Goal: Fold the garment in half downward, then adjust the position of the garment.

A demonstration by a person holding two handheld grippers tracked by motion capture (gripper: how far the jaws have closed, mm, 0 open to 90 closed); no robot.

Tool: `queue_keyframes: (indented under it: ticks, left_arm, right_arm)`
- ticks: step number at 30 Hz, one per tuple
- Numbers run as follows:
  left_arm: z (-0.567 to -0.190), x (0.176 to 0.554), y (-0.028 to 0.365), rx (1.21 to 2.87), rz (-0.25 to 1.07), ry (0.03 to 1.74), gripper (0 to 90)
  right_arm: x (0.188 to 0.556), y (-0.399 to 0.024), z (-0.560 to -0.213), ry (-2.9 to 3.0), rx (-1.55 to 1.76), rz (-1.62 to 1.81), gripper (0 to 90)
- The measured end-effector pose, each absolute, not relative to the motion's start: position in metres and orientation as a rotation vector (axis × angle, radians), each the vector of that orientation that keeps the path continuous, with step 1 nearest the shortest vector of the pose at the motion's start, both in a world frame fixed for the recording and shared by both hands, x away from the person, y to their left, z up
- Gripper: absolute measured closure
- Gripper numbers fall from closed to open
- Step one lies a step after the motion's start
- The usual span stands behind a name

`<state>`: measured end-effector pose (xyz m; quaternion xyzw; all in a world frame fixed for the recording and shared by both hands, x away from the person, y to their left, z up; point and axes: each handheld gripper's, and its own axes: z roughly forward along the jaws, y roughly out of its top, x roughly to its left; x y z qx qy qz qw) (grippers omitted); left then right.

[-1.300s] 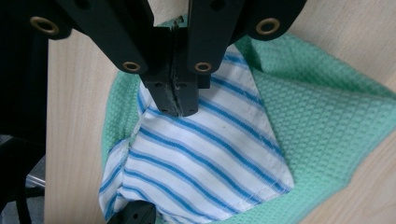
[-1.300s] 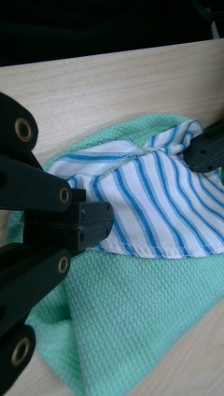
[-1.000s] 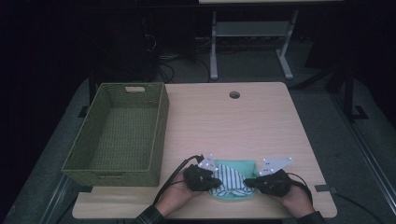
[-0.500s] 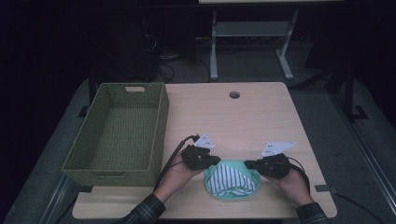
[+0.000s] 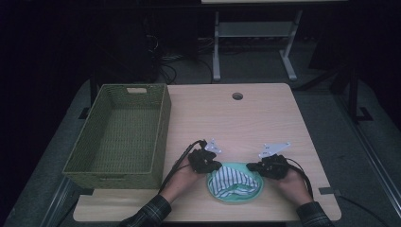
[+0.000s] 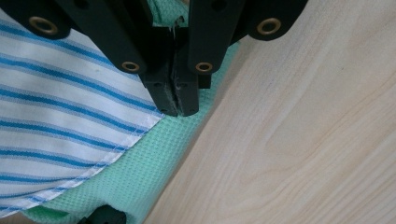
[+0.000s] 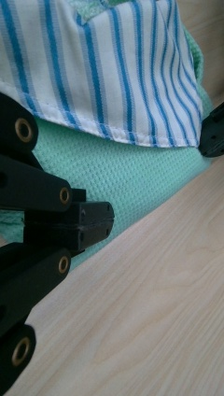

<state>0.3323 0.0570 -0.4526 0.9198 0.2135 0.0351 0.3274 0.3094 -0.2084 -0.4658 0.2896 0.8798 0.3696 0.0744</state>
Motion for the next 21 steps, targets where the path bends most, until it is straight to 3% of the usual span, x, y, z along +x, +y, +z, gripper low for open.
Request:
queue_keyframes:
  ticks: [9,21]
  left_arm:
    - [-0.433,0.32,0.063,2.321,0.062,0.528,86.3]
    - [-0.428,0.275,0.064,2.273,-0.037,0.477,86.4]
  right_arm:
    - [0.31,-0.21,-0.453,2.6,0.854,1.195,89.8]
    - [0.322,-0.202,-0.45,2.59,0.845,1.202,89.9]
